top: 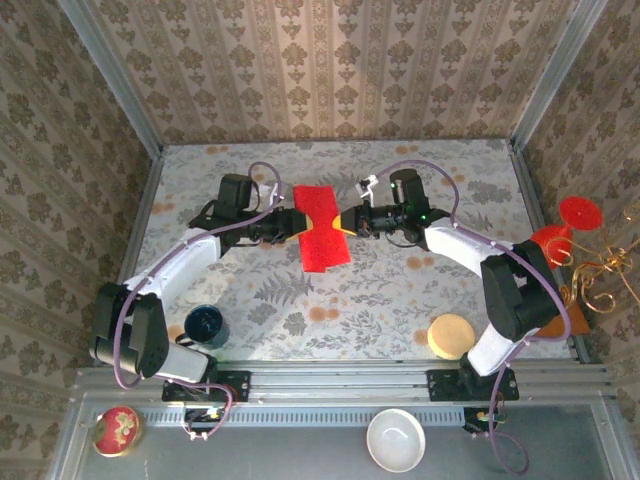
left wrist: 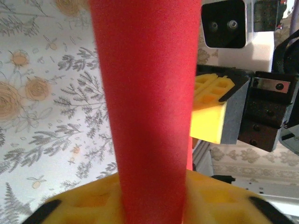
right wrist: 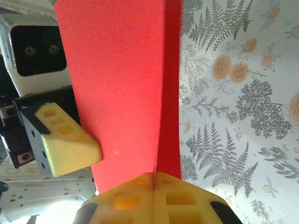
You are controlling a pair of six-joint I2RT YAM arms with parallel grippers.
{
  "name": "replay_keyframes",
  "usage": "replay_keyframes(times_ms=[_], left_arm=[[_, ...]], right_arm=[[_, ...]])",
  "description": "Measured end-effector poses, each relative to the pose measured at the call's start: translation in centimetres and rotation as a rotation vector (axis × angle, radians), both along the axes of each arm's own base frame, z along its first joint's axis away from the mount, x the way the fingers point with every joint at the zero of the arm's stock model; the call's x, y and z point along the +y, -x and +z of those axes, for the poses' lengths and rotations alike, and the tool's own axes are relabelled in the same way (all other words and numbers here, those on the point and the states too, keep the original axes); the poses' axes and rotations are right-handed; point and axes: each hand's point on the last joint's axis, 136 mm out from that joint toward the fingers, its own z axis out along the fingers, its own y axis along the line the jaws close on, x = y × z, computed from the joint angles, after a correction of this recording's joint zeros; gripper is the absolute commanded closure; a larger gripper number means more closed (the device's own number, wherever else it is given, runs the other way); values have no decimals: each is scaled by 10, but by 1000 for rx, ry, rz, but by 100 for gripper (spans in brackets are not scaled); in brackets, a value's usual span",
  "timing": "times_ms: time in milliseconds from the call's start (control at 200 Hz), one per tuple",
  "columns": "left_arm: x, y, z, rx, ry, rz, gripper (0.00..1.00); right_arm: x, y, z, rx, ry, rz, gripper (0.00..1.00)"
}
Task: Fold a paper plane with a square sheet of paper (pick it up from the middle)
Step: First fold in half a square sheet of paper at the center of the table.
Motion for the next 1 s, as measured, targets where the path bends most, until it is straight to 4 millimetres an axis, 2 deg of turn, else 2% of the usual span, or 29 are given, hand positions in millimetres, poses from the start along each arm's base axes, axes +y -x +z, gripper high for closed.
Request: replay_keyframes(times_ms=[110,165,360,385,570,730,795,865,1000], left_arm=[[6,-6,-8,12,-43,53,32],[12,-10,-14,21,-70,91,26],[56,-23,-41,43,-198,294,10],[62,-24,-43,40,-213,319,3],[91,-23,-44,8,-261,435,0],[95,-20,-48,1,-261,457,0],[95,-19,-51,6,-257,461,1],[96,-17,-57,21,-257,463,1],[89,-12,-68,42,-268,441,3]], right_arm=[[-4,0,-4,12,34,-28,100],[-8,0,-5,17,56,-48,100],[-29,-4,4,9,174,-131,100],[-32,-5,8,2,190,-142,100],[-40,-9,40,-52,280,-176,100],[-21,2,49,-54,332,-137,100],[-9,3,43,-44,334,-114,100],[4,3,28,-8,327,-93,100],[17,5,-22,102,293,-88,100]])
